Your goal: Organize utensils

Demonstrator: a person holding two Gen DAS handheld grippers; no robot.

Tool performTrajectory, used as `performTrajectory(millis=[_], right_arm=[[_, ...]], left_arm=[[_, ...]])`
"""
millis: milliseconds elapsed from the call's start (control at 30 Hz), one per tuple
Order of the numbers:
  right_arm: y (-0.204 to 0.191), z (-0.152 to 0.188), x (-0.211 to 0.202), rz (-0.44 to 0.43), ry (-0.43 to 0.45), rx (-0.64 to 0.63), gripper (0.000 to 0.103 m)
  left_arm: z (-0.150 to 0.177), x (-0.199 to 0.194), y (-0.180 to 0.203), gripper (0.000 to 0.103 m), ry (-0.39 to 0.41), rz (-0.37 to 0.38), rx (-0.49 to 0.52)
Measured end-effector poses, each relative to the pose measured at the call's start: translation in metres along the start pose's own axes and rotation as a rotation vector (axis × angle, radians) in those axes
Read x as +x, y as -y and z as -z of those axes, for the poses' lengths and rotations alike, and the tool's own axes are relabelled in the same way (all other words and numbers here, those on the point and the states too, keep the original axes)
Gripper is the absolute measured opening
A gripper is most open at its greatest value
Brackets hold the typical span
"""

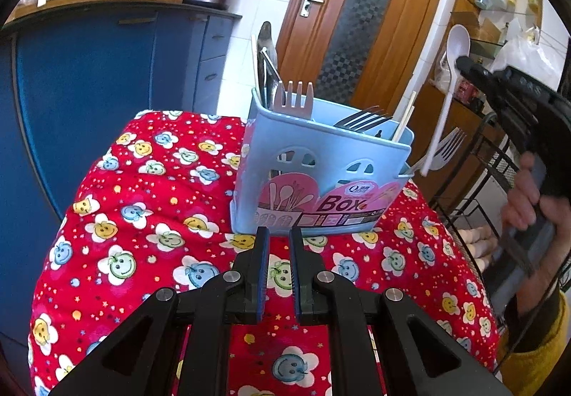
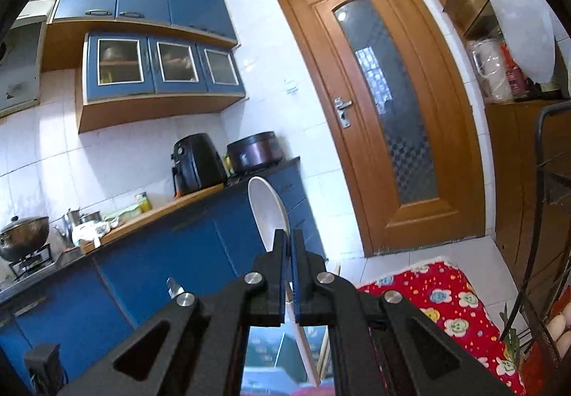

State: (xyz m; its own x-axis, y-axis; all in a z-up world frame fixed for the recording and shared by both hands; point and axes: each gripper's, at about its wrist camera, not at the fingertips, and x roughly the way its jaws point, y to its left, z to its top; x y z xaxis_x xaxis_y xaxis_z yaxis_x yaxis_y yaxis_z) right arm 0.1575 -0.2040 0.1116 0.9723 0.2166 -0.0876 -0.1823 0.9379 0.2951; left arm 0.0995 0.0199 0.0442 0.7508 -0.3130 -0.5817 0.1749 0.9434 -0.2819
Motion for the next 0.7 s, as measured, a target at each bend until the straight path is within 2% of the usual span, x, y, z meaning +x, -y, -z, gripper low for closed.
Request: performTrajectory(millis=[100,233,433,500,567,700], right_arm=[[-0.002,0.004,0.013,0.029,-0.002,-0.023,0.004],[0.000,0.019,0.027,0.050,-0.055,-0.038,0.004],[0.005,0.032,0.027,0.043,-0.132,-0.051,0.006],[0.004,0.032,0.022,0.042,-0.145,-0.054,0.011],[0.002,0.032,0.016,0.028,-0.155,-0.059,0.026],[0.000,0.028,0.000,0.001,-0.176,-0.038,0.028]], left_arm=[[0.001,0.001,-0.003,0.011,-0.002,0.001,-0.008],[0.002,0.003,-0.005,0.011,-0.006,0.004,-0.013],[0.004,0.003,-0.005,0.011,-0.010,0.005,-0.012],[0.005,0.002,-0.005,0.011,-0.009,0.007,-0.012],[0.005,0.001,-0.004,0.011,-0.007,0.007,-0.011],[0.005,-0.004,0.000,0.011,-0.001,0.010,-0.005]])
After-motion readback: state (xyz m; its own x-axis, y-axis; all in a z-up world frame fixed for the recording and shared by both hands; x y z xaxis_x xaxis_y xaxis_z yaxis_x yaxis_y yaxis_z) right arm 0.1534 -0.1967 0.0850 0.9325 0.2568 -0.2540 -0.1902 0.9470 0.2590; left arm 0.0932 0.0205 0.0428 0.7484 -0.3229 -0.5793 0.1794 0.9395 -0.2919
